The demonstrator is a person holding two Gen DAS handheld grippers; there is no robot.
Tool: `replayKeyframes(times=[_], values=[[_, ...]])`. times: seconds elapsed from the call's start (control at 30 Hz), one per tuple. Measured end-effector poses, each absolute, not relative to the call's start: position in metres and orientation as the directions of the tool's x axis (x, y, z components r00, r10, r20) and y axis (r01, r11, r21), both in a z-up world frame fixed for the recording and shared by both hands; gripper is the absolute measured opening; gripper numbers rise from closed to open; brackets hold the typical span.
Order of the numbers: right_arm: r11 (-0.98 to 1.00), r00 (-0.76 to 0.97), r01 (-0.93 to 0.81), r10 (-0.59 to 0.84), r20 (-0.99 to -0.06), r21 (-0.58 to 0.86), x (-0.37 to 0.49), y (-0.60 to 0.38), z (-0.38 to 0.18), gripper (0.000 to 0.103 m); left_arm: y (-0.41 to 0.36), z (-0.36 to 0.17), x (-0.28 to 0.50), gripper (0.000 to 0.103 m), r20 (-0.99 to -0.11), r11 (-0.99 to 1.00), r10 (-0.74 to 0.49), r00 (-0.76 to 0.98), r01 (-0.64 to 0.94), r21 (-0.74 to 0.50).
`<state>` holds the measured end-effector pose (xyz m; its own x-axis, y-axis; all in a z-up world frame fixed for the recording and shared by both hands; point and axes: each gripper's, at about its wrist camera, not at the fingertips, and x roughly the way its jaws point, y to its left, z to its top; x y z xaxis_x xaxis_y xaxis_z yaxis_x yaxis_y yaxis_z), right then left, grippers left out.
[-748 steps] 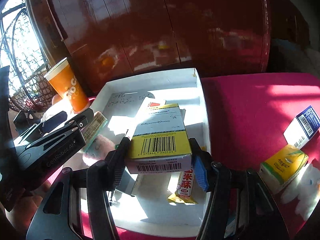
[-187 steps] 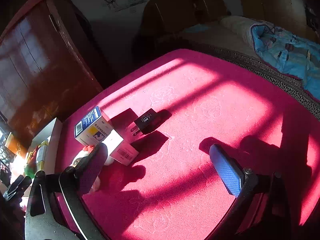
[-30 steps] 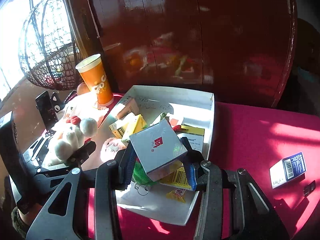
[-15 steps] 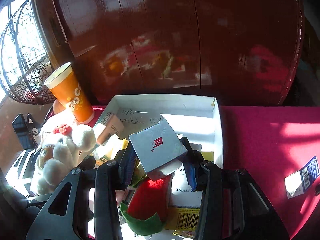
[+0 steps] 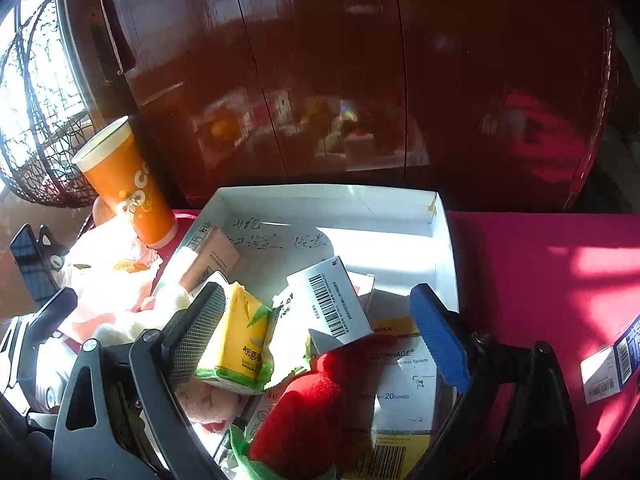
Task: Organize objects
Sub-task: 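Release the plush toy and white box into the tray, then move both grippers back toward the blue-white medicine box and black charger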
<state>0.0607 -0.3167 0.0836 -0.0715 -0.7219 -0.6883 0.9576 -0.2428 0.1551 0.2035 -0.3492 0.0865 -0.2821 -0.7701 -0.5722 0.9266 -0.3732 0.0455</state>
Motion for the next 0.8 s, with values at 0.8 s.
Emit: replayKeyframes(times=[0.8], values=[[-0.340, -0.123, 0.901, -0.795, -0.595, 0.269, 0.007, -0.210, 0.104, 0.102, -0.263, 0.120, 0.173, 0.103, -0.500, -0.514, -0.744, -0.444, 0.858, 0.003]])
